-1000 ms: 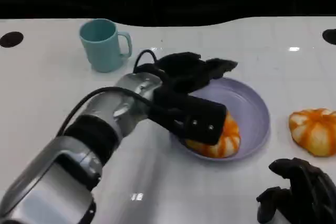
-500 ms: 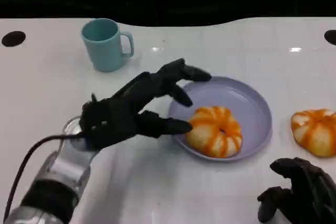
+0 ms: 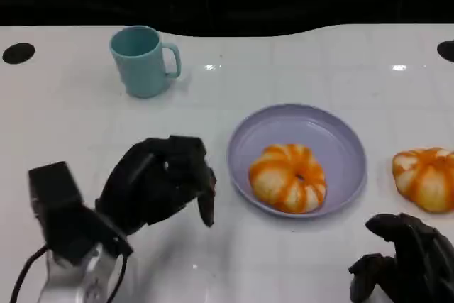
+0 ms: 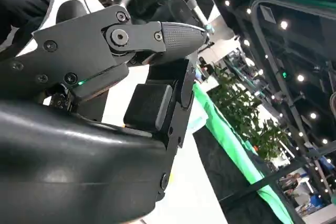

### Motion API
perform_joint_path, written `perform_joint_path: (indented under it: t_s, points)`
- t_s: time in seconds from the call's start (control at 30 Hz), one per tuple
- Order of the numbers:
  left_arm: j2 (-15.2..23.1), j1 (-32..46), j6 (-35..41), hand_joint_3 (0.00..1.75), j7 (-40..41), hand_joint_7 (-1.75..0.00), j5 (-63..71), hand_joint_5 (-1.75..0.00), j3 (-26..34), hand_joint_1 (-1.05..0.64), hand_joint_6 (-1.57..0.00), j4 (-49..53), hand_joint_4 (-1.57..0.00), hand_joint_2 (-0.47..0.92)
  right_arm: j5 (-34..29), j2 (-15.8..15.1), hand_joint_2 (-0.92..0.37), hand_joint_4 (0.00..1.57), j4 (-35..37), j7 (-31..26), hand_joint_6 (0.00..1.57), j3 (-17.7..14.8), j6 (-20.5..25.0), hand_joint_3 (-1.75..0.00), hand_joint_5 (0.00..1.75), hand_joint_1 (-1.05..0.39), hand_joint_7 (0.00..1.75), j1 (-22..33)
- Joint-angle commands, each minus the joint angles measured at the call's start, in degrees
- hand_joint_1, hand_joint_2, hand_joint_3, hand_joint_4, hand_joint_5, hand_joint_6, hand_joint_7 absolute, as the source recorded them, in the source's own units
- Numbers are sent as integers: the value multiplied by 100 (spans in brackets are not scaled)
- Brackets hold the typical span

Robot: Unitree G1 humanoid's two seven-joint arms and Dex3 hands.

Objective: Grasp the bread from the table and place it into the plate.

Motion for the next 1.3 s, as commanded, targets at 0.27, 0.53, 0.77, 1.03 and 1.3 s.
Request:
perform_joint_path:
  t_s: [0.27, 0.53, 0.77, 1.03, 1.3]
  points:
    - [-408, 891, 1412, 0, -466, -79, -1139, -114, 550, -105, -152, -365, -150, 84, 25, -83, -83, 157, -111, 6, 157, 19, -17, -41, 63, -57, 21, 99]
    - [-544, 1326, 2032, 1, -597, -66, -1323, -109, 688, -105, -157, -718, -155, 79, 36, -79, -84, 157, -193, -38, 157, 30, 20, -40, 64, -57, 23, 133]
    - [-610, 1448, 2196, 0, -815, -59, -1402, -103, 804, -104, -157, -657, -156, 78, 26, -58, -85, 157, -176, -35, 157, 28, -44, -38, 64, -59, 23, 113]
    - [-597, 1311, 2270, 0, -892, -55, -1407, -98, 882, -103, -157, -488, -157, 77, 42, -93, -86, 157, -31, 25, 157, 2, -48, -34, 64, -58, 23, 34]
    - [-606, 1237, 2422, 0, -820, -58, -1385, -99, 988, -102, -157, -423, -157, 74, 55, -115, -88, 157, 289, 199, 157, -60, -141, -34, 60, -54, 19, -120]
